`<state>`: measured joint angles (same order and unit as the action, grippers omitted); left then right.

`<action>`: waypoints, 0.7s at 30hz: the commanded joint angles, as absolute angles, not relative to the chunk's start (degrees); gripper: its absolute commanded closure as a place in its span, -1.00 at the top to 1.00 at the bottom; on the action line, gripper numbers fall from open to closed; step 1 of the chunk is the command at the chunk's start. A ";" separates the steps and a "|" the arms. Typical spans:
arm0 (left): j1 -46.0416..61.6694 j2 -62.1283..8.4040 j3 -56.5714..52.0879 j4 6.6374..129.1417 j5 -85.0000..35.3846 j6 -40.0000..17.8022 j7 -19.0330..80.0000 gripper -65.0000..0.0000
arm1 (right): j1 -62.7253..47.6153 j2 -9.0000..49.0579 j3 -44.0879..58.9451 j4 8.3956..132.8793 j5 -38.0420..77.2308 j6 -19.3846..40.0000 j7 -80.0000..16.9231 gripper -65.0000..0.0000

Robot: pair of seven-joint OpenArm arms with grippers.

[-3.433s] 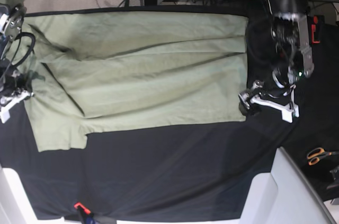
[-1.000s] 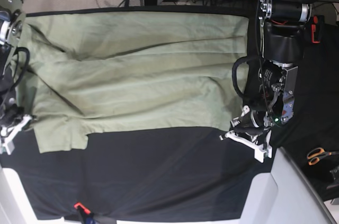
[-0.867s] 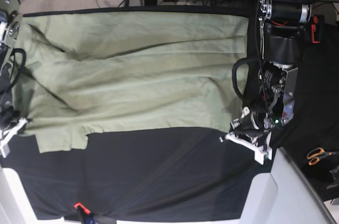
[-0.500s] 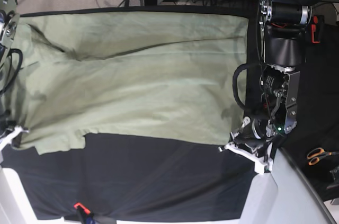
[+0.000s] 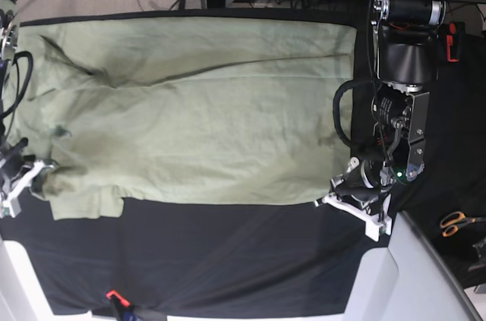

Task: Fold the T-shirt properly
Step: 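Hold the shirt edges with both grippers and pull them taut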

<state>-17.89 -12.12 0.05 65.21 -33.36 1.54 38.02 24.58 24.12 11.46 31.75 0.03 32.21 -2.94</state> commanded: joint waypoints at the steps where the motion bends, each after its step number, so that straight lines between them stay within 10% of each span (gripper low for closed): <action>1: -19.30 -12.70 -0.13 66.33 -33.80 1.36 36.79 -1.00 | 25.80 25.27 11.74 32.57 0.92 32.40 -1.71 -1.00; 21: -8.75 -14.02 -0.22 80.40 -33.80 1.36 36.97 -1.00 | 20.53 26.33 11.47 36.44 0.92 28.70 -1.63 -1.00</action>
